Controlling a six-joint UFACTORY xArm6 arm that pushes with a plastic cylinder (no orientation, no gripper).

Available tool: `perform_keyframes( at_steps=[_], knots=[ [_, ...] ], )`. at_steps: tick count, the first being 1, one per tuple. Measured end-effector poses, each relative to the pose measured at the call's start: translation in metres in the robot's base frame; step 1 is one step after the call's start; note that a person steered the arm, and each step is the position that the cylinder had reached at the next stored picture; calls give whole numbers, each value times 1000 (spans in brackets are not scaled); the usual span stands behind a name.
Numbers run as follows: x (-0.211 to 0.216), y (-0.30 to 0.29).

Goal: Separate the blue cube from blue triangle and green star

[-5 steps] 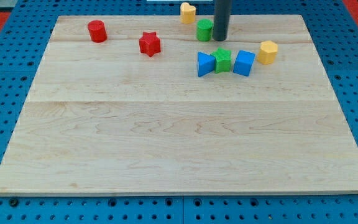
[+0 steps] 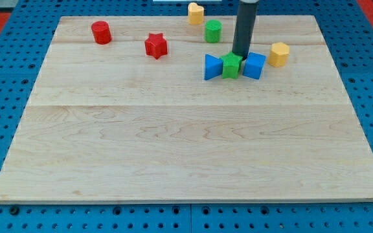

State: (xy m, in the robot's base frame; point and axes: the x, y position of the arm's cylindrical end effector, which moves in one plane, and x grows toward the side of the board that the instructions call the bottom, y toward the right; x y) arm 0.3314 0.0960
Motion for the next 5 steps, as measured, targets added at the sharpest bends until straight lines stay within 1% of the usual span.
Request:
perform_keyframes(
  at_steps=[1, 2, 3, 5],
  knots=[
    [34, -7],
    [81, 15],
    [68, 28],
    [-3, 44]
  ],
)
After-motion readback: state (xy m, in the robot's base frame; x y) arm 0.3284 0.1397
